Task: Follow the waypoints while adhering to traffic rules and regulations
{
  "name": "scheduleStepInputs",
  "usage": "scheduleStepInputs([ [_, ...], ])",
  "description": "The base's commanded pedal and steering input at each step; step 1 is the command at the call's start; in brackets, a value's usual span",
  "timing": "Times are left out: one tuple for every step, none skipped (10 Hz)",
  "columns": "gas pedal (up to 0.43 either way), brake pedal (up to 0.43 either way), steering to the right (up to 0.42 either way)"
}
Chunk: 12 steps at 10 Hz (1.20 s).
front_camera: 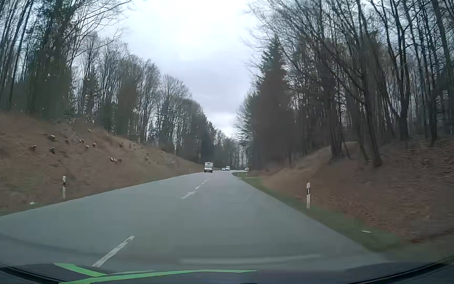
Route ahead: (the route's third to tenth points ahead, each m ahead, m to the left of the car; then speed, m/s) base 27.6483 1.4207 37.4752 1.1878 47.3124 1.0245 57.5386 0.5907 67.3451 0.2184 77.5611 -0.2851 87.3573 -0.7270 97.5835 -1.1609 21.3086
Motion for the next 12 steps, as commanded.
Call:
scheduleStepInputs([
  [0.157,0.000,0.003],
  [0.150,0.000,0.003],
  [0.138,0.000,0.003],
  [0.138,0.000,0.002],
  [0.130,0.000,0.002],
  [0.130,0.000,0.002],
  [0.130,0.000,0.002],
  [0.118,0.000,0.002],
  [0.118,0.000,0.001],
  [0.118,0.000,0.001],
  [0.110,0.000,0.001],
  [0.110,0.000,0.001],
])
